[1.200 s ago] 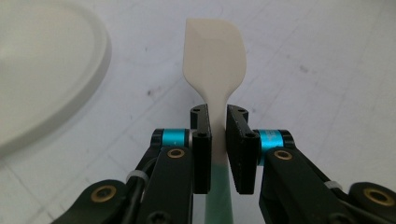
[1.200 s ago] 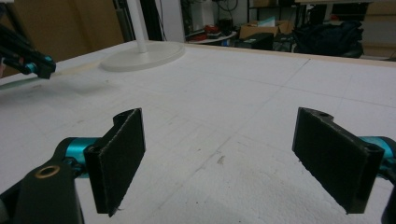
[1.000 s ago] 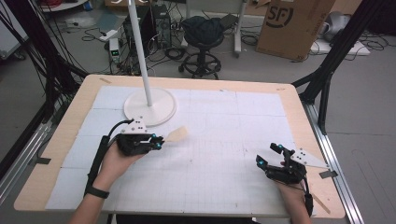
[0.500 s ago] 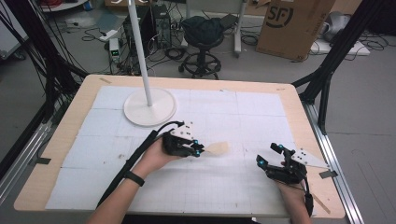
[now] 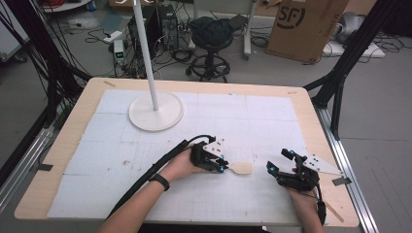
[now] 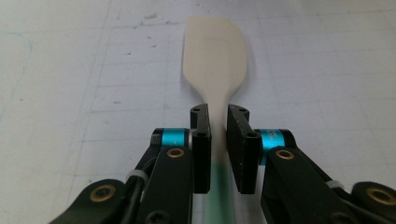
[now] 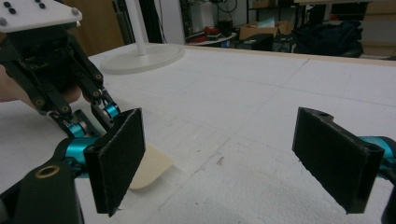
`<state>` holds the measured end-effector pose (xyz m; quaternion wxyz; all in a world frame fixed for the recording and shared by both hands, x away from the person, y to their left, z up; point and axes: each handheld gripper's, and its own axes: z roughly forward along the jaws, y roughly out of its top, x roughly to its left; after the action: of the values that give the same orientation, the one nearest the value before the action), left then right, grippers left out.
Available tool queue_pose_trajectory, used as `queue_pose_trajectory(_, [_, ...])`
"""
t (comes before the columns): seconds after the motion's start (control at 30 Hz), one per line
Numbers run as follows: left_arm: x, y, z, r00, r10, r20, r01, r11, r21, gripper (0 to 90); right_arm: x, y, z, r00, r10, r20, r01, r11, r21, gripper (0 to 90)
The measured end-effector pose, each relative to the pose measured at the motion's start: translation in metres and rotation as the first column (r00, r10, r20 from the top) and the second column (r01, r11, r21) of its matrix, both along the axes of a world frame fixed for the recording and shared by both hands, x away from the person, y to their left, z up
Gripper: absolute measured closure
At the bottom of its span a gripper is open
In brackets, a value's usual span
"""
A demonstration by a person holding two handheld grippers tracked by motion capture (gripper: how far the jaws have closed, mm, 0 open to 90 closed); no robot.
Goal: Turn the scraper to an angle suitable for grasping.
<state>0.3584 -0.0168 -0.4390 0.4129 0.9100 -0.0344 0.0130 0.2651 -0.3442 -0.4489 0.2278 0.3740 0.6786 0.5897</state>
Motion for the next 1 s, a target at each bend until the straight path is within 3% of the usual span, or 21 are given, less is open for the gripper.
queue_pose_trajectory(0.03, [0.0,0.0,-0.002,1.0,0.004,-0.004,-0.004,1.0,0.004,79.7,0.0,0.0,0.0,1.0,0.0,0.0,0.0,1.0,0.0,16.1])
queue_pose_trajectory(0.13, [0.002,0.0,-0.004,0.9971,0.073,-0.022,-0.073,0.9973,-0.009,53.5,0.0,0.0,0.0,1.0,0.002,0.002,-0.002,1.0,0.0,16.1])
queue_pose_trajectory(0.2, [0.003,0.002,-0.001,0.995,0.097,-0.026,-0.097,0.9953,0.001,44.8,0.0,0.0,0.0,1.0,0.003,-0.004,-0.003,1.0,0.003,16.1])
queue_pose_trajectory(0.33, [0.006,0.018,0.015,0.9802,0.187,-0.064,-0.187,0.9823,0.015,29.8,0.0,0.001,0.0,1.0,0.006,0.0,-0.006,1.0,-0.001,16.1])
queue_pose_trajectory(0.37, [0.006,0.023,0.019,0.9763,0.204,-0.071,-0.205,0.9788,0.002,27.9,0.0,0.001,0.0,1.0,0.006,0.0,-0.006,1.0,0.0,16.1])
queue_pose_trajectory(0.47, [0.002,0.053,0.037,0.9633,0.266,-0.035,-0.268,0.9581,-0.101,26.9,0.0,0.001,0.0,1.0,0.005,0.001,-0.005,1.0,0.001,16.1])
queue_pose_trajectory(0.6, [-0.011,0.105,0.055,0.9334,0.359,0.01,-0.349,0.9144,-0.205,22.3,0.0,0.001,0.0,1.0,0.006,0.005,-0.006,1.0,-0.008,16.1])
queue_pose_trajectory(0.63, [-0.02,0.132,0.06,0.9152,0.402,0.032,-0.381,0.8894,-0.252,21.6,0.0,0.001,0.0,1.0,0.006,0.005,-0.006,1.0,-0.008,16.1])
queue_pose_trajectory(0.67, [-0.02,0.132,0.06,0.9152,0.402,0.032,-0.381,0.8894,-0.252,21.2,0.0,0.001,0.0,1.0,0.005,0.005,-0.005,1.0,-0.008,16.1])
queue_pose_trajectory(0.7, [-0.025,0.145,0.06,0.9058,0.421,0.044,-0.395,0.8776,-0.271,20.9,0.0,0.001,0.0,1.0,0.004,0.005,-0.004,1.0,-0.008,16.1])
queue_pose_trajectory(0.8, [-0.038,0.181,0.057,0.8758,0.479,0.061,-0.439,0.843,-0.31,18.1,-0.001,0.001,0.0,1.0,0.001,0.004,-0.001,1.0,-0.008,16.1])
queue_pose_trajectory(0.83, [-0.043,0.195,0.053,0.8633,0.501,0.062,-0.456,0.8263,-0.331,17.5,-0.001,0.001,0.0,1.0,-0.001,0.003,0.001,1.0,-0.007,16.0])
queue_pose_trajectory(0.87, [-0.046,0.203,0.05,0.8557,0.514,0.064,-0.465,0.8171,-0.341,17.5,-0.001,0.001,0.0,1.0,-0.002,0.003,0.002,1.0,-0.007,16.1])
queue_pose_trajectory(0.97, [-0.055,0.23,0.037,0.8226,0.567,0.043,-0.516,0.7755,-0.364,17.4,-0.001,0.001,0.0,1.0,-0.007,0.003,0.007,1.0,-0.008,16.1])
queue_pose_trajectory(1.0, [-0.059,0.24,0.032,0.809,0.587,0.038,-0.531,0.7572,-0.38,17.2,0.0,0.001,0.0,1.0,-0.008,0.003,0.008,1.0,-0.009,16.1])
